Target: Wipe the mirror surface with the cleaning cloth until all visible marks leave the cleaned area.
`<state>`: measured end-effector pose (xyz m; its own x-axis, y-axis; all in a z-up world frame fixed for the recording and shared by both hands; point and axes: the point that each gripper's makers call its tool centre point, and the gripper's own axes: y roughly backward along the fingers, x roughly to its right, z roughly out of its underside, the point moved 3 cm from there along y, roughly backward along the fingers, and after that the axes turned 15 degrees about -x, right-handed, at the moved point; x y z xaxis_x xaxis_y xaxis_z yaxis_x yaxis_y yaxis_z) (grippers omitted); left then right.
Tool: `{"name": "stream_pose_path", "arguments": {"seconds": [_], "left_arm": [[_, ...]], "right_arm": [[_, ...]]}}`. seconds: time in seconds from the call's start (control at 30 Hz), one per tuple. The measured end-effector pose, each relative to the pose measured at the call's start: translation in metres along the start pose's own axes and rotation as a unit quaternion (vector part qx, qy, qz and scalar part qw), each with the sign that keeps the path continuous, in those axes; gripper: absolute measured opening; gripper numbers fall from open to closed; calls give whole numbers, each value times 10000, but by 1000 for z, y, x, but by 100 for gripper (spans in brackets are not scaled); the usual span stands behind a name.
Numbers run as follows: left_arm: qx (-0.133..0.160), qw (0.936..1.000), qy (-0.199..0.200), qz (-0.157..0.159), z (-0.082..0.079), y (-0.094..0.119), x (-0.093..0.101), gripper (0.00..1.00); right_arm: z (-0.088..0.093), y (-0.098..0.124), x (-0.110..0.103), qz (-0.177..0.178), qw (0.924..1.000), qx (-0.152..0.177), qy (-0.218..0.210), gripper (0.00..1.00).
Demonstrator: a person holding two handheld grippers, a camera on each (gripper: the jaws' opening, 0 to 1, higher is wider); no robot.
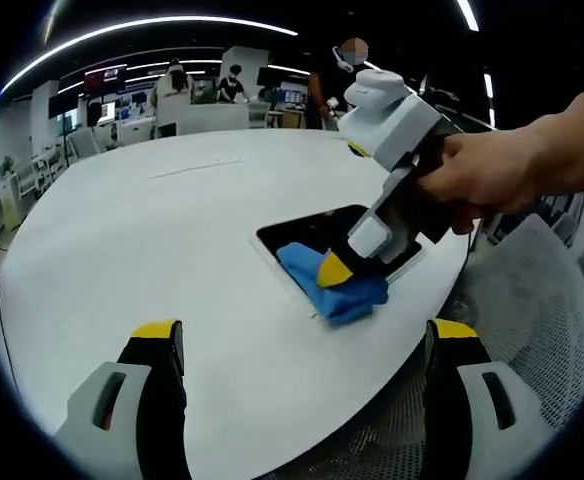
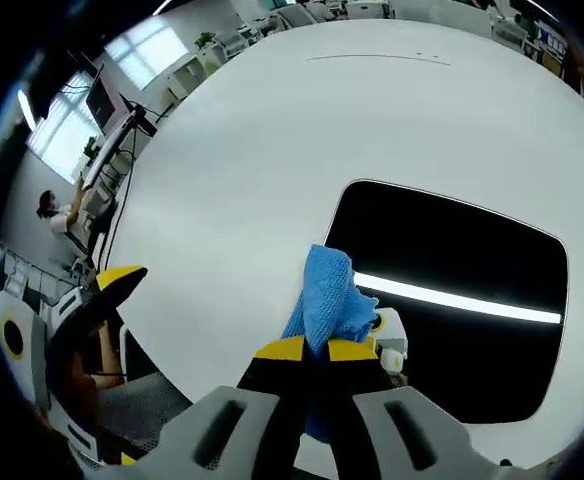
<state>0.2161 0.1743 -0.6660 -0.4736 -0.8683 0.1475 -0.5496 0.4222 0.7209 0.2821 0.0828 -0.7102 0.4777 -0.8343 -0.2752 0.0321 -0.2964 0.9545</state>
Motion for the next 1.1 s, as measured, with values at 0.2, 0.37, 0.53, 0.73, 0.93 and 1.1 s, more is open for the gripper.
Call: {"name": "stream_pose_path", "arguments": {"seconds": [0.2,0.37,0.53,0.73,0.93,1.1], "left_arm": [[-9,10000,-23,20,0,0,1,99],[-18,10000,21,7,0,0,0,99],[-23,10000,8,29,1,1,2,99],[-55,10000,18,52,4,1,3,99],[-81,9999,11,66,6,2,4,99],[-48,10000,67,49,6,4,2,99]], "right_arm": [[-1,0,1,11,10000,-16,3,0],[-3,1,3,-10,10000,-29,3,0],[-13,1,7,-80,9999,-1,84,0],[-35,0,18,-28,10000,51,32,0],[-58,0,26,89,9999,51,46,0],[-73,-1,31,191,9997,63,125,0]]}}
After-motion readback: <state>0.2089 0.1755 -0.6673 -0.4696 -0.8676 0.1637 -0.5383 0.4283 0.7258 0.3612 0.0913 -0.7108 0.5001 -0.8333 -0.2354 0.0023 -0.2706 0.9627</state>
